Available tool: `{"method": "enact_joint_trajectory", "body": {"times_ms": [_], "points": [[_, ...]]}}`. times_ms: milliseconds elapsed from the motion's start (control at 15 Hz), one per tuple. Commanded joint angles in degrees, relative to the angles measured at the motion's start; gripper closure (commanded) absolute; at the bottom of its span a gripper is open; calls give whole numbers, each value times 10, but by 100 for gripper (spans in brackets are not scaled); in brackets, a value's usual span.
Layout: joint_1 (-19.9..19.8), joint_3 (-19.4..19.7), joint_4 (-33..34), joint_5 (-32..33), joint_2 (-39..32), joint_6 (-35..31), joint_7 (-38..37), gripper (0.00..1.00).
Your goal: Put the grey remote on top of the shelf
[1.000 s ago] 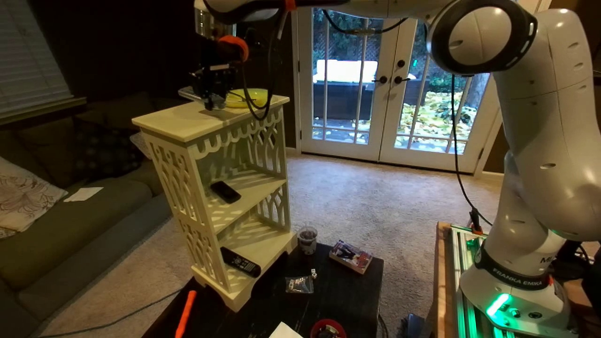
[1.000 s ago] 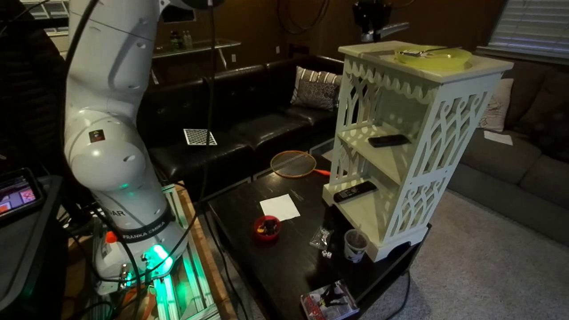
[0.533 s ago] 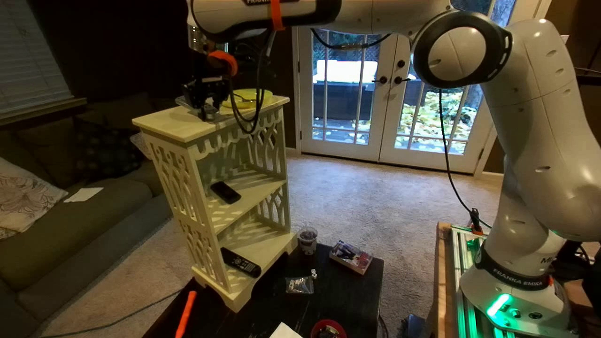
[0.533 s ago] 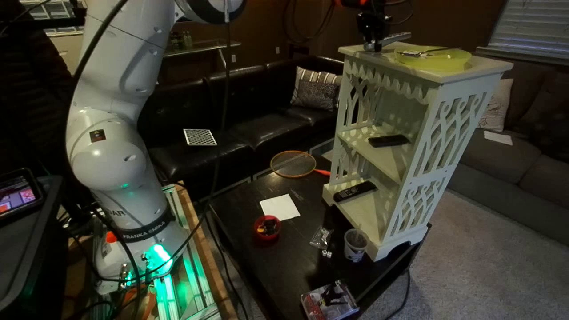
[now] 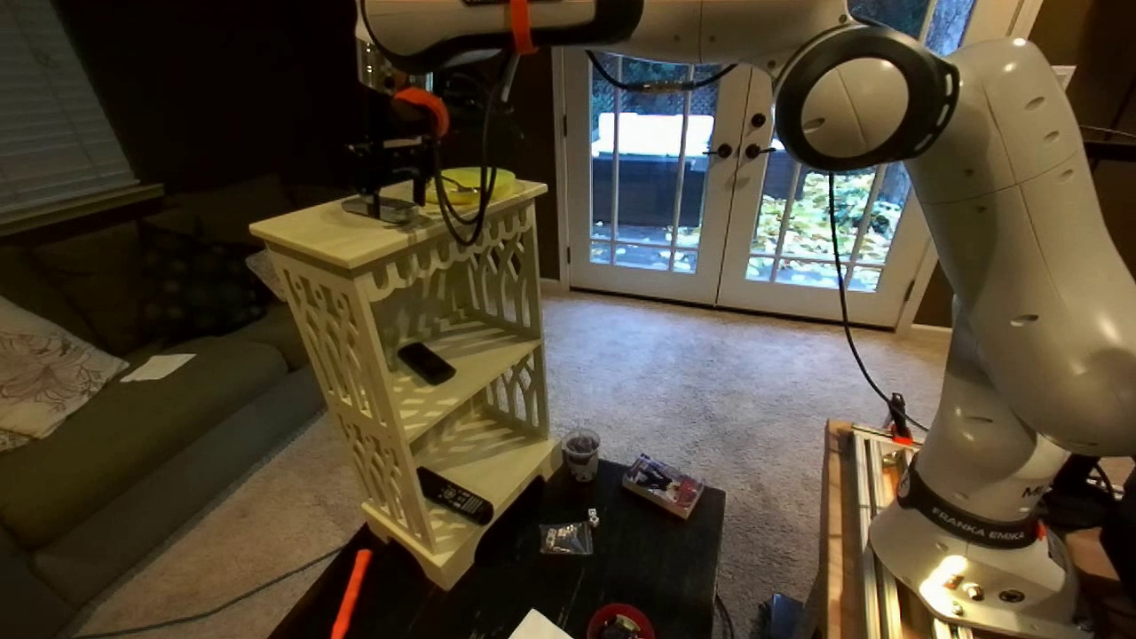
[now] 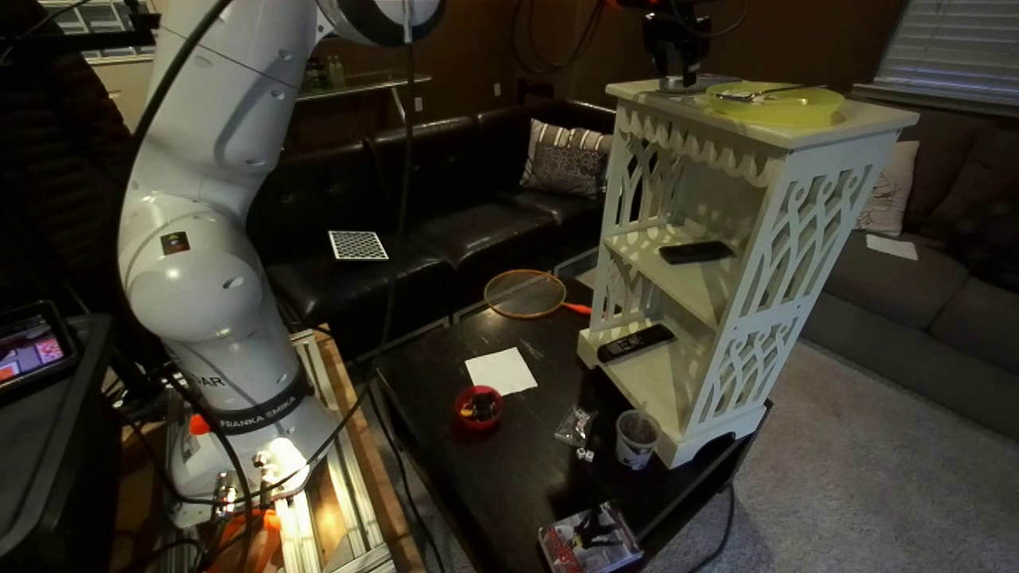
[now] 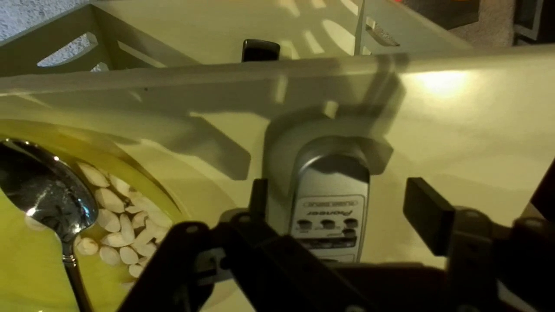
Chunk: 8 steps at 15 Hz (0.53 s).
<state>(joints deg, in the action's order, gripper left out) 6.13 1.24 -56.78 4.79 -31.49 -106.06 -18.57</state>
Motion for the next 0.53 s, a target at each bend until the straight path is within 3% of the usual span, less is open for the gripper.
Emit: {"method": "enact_joint_trajectory", "body": {"times_ms": [0, 200, 467], "points": [[12, 4, 34, 17, 6, 39, 0, 0], [28, 12, 6, 64, 72, 36, 25, 0], [20, 6, -86, 104, 191, 14, 82, 0]]}}
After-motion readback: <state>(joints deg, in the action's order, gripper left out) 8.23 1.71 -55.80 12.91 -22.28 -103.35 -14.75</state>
